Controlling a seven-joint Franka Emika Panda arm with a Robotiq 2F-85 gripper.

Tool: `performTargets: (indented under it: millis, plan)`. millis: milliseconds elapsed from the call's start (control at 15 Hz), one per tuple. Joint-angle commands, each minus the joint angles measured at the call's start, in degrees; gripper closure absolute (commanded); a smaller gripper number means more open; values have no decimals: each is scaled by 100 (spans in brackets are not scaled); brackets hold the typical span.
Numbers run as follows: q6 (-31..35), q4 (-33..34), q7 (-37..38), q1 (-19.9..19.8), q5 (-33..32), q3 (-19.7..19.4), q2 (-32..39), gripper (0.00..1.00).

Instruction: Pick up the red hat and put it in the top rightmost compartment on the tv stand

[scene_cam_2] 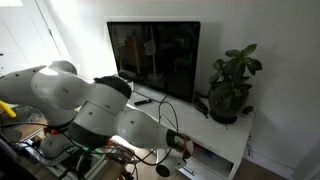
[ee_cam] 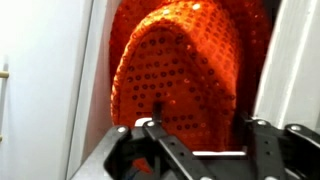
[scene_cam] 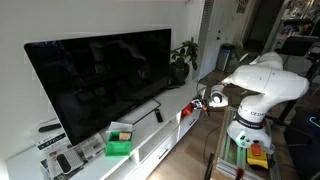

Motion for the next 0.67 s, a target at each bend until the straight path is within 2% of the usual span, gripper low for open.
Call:
performTargets:
  millis: [0, 333, 600]
  plan:
    - [-392, 316, -128, 666, 612, -530, -134, 2]
    - [-937, 366, -206, 1313, 1057, -1246, -437, 0]
    - [-1067, 285, -546, 1780, 1600, -1803, -765, 0]
